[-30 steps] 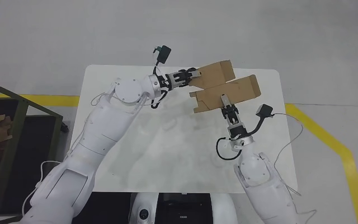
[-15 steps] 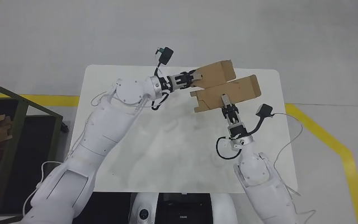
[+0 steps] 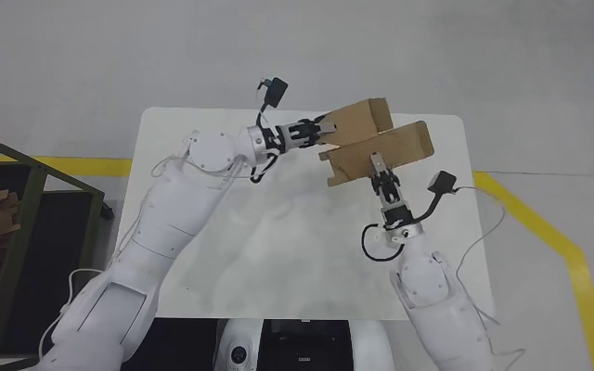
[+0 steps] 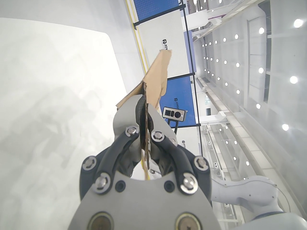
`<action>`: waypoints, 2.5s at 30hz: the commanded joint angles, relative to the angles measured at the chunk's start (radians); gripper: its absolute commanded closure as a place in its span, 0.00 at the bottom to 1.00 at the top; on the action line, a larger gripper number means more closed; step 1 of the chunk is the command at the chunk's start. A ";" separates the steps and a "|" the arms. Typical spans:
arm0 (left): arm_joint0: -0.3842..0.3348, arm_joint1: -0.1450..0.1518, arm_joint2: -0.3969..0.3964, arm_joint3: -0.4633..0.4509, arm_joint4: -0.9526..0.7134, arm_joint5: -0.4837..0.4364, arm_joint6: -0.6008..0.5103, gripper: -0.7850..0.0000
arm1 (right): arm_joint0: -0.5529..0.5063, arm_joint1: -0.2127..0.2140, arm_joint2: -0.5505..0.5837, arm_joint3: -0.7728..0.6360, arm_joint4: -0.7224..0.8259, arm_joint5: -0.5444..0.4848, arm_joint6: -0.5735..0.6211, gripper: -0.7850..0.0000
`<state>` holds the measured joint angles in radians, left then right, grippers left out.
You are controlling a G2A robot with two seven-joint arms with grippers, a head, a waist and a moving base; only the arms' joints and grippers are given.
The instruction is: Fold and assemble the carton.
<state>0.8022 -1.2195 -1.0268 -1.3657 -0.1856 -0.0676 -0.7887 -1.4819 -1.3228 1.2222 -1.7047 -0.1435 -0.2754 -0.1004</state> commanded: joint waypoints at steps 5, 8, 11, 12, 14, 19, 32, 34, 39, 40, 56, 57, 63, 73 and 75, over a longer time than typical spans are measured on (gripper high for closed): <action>0.009 0.007 -0.033 0.017 -0.019 -0.026 -0.036 1.00 | -0.013 0.006 0.050 -0.002 0.024 -0.030 0.048 0.00; 0.014 0.012 -0.048 0.026 -0.014 -0.043 -0.058 1.00 | -0.023 0.011 0.075 -0.006 0.034 -0.047 0.089 0.00; 0.019 0.019 -0.063 0.035 0.010 -0.056 -0.090 1.00 | -0.031 0.016 0.098 -0.010 0.064 -0.072 0.152 0.00; 0.020 0.022 -0.067 0.038 0.020 -0.057 -0.105 1.00 | -0.032 0.019 0.106 -0.011 0.070 -0.080 0.173 0.00; 0.023 0.027 -0.074 0.041 0.039 -0.068 -0.140 1.00 | -0.031 0.023 0.115 -0.011 0.083 -0.100 0.242 0.00; 0.033 0.040 -0.078 0.041 0.072 -0.099 -0.256 1.00 | -0.012 0.037 0.131 -0.009 0.130 -0.143 0.445 0.00; 0.039 0.059 -0.065 0.041 0.061 -0.154 -0.472 1.00 | 0.052 0.070 0.147 0.031 0.276 -0.171 0.892 0.00; 0.038 0.061 -0.062 0.039 0.045 -0.161 -0.501 1.00 | 0.062 0.073 0.147 0.045 0.310 -0.175 0.931 0.00; 0.037 0.062 -0.064 0.039 0.024 -0.168 -0.509 1.00 | 0.071 0.075 0.146 0.056 0.336 -0.183 0.956 0.00; 0.037 0.062 -0.064 0.039 0.024 -0.168 -0.509 1.00 | 0.071 0.075 0.146 0.056 0.336 -0.183 0.956 0.00; 0.046 0.064 -0.037 0.024 0.033 -0.102 -0.490 1.00 | 0.119 0.080 0.126 0.133 0.406 -0.195 1.015 0.00; 0.043 0.064 -0.034 0.027 0.026 -0.104 -0.498 1.00 | 0.128 0.081 0.122 0.150 0.414 -0.203 1.036 0.00; 0.031 0.063 -0.017 0.038 -0.014 -0.125 -0.544 1.00 | 0.183 0.084 0.096 0.232 0.416 -0.234 1.097 0.00; 0.014 0.065 -0.008 0.051 -0.045 -0.138 -0.557 1.00 | 0.236 0.084 0.034 0.301 0.481 -0.254 1.168 0.00; 0.013 0.066 -0.007 0.052 -0.048 -0.139 -0.558 1.00 | 0.246 0.083 0.024 0.317 0.511 -0.261 1.186 0.00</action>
<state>0.8156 -1.1540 -1.0344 -1.3135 -0.2319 -0.2059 -1.3463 -1.2398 -1.2392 1.2496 -1.3942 0.3539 -0.5333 1.0775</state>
